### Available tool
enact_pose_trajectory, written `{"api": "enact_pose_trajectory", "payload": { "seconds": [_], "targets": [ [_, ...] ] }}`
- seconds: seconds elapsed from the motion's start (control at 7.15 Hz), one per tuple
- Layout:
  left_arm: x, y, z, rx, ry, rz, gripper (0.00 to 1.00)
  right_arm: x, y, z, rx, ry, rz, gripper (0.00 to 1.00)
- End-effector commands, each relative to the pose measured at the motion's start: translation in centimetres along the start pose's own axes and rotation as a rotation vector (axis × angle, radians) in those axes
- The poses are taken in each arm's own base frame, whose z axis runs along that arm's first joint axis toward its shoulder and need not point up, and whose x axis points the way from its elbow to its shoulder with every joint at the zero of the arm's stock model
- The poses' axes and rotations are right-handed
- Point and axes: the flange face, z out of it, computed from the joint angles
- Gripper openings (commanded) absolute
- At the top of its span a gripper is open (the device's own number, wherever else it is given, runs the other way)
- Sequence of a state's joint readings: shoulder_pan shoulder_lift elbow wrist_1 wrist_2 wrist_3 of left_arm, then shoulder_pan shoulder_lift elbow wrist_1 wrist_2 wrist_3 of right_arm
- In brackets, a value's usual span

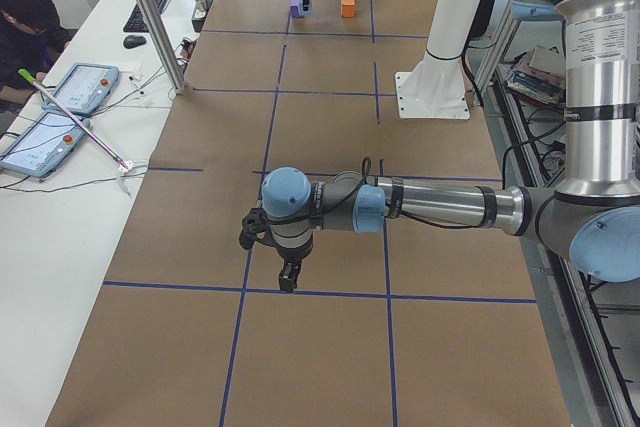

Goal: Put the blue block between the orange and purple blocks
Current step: 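Carry the light blue cube with the right gripper toward the purple cube, then lower the cube between the purple and orange cubes and release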

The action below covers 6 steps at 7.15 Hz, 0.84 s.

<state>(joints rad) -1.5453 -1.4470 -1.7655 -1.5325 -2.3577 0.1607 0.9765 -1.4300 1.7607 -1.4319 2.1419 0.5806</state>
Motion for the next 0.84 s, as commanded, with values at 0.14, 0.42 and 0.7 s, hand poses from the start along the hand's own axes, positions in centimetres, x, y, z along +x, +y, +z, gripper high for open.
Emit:
{"api": "enact_pose_trajectory", "payload": {
  "seconds": [0.14,0.42,0.7],
  "targets": [
    [0.0,0.3,0.1,-0.002,0.0,-0.002,1.0,7.1,6.0,2.6,0.063,-0.054,0.125,0.25],
    [0.0,0.3,-0.1,0.0,0.0,-0.002,1.0,7.5,6.5,4.7,0.036,-0.044,0.133,0.34],
    [0.1,0.3,0.0,-0.001,0.0,-0.001,1.0,7.0,7.3,5.8,0.013,-0.039,0.116,0.93]
  ]
}}
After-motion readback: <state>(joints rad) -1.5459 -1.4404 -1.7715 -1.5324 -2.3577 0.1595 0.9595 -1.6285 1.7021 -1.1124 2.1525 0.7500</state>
